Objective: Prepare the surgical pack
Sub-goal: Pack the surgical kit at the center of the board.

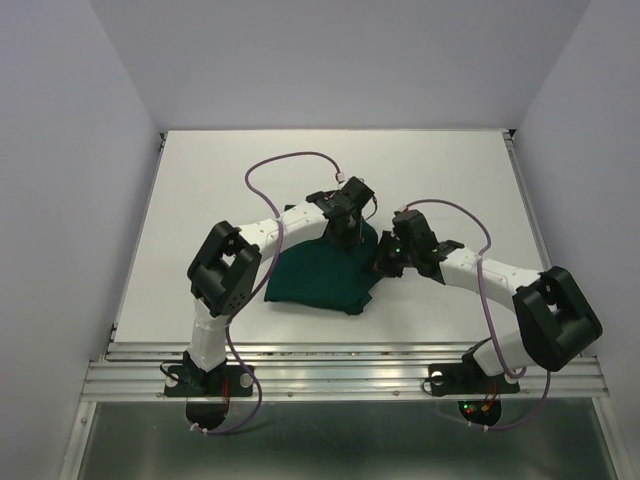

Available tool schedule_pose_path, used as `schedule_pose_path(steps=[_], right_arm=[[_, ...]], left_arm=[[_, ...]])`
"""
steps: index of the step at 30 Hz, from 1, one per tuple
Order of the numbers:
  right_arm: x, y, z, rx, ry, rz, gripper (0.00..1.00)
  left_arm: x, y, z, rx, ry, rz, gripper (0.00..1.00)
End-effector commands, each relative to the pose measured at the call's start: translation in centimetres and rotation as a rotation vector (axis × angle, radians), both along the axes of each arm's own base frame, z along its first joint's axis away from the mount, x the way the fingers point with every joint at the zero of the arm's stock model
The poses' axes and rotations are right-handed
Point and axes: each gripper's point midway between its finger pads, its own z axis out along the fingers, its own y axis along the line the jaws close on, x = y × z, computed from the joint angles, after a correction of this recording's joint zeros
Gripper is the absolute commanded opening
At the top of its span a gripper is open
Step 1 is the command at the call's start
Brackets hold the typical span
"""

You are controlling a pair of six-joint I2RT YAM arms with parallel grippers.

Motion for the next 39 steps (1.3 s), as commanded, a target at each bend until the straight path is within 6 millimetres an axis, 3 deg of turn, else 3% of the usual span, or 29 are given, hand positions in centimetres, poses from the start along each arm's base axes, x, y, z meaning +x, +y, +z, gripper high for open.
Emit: schedule_pose_path(steps=[1,5,8,9,10,12,13,15,17,19,21,23,26,36,39], right_arm=[[0.9,2.0,1.1,0.081,-0.040,-0.003,0.09],[1.6,3.7,0.0,0.089,-0.020,0.028,0.08],[1.7,3.4,-0.7,0.062,-0.009,0.012,0.07],[2.3,2.8,0.0,0.047,-0.047,-0.023,0.08],[1.7,1.9,-0.5,0.006,-0.025,-0.039,0.09],[1.9,0.6,0.6,-0.014,-0.064,-0.077,0.12],[2.0,-1.1,0.0,-0.045,-0.051,-0.121,0.15],[2.1,-3.0,0.9,-0.052,-0.074,-0.164,0.20],[2.3,-5.8,0.5,-0.097,-0.071,-0.223,0.23],[2.5,-8.0,1.0,-0.127,-0.086,-0.266,0.25],[2.5,-8.9,1.3,-0.144,-0.091,-0.282,0.26],[2.5,-9.5,1.4,-0.159,-0.093,-0.288,0.26],[2.6,-9.4,1.8,-0.159,-0.098,-0.286,0.26],[2.8,-8.5,1.5,-0.137,-0.070,-0.251,0.26],[2.7,-8.1,1.5,-0.119,-0.069,-0.230,0.26]], left_arm=[[0.7,-1.8,3.9,-0.126,-0.058,-0.019,0.00],[0.6,-1.8,3.6,-0.110,-0.050,-0.032,0.00],[0.4,-1.5,2.8,-0.079,-0.034,-0.039,0.00],[0.4,-1.0,2.7,-0.063,-0.034,-0.030,0.03],[0.4,-0.8,2.6,-0.049,-0.036,-0.029,0.11],[0.1,-0.4,3.1,-0.023,-0.045,-0.032,0.25],[0.1,-0.3,3.3,-0.011,-0.058,-0.032,0.39],[-0.3,-0.2,3.8,0.013,-0.072,-0.043,0.51],[-0.7,-0.2,3.7,0.032,-0.072,-0.049,0.60],[-1.3,-0.1,3.3,0.051,-0.065,-0.052,0.60],[-1.8,0.2,2.2,0.079,-0.047,-0.051,0.60],[-2.5,0.5,1.3,0.099,-0.030,-0.046,0.49],[-3.4,0.5,0.7,0.093,-0.017,-0.053,0.44],[-5.1,-0.1,-2.7,0.167,0.045,-0.111,0.49],[-5.1,0.1,-3.6,0.187,0.053,-0.112,0.43]])
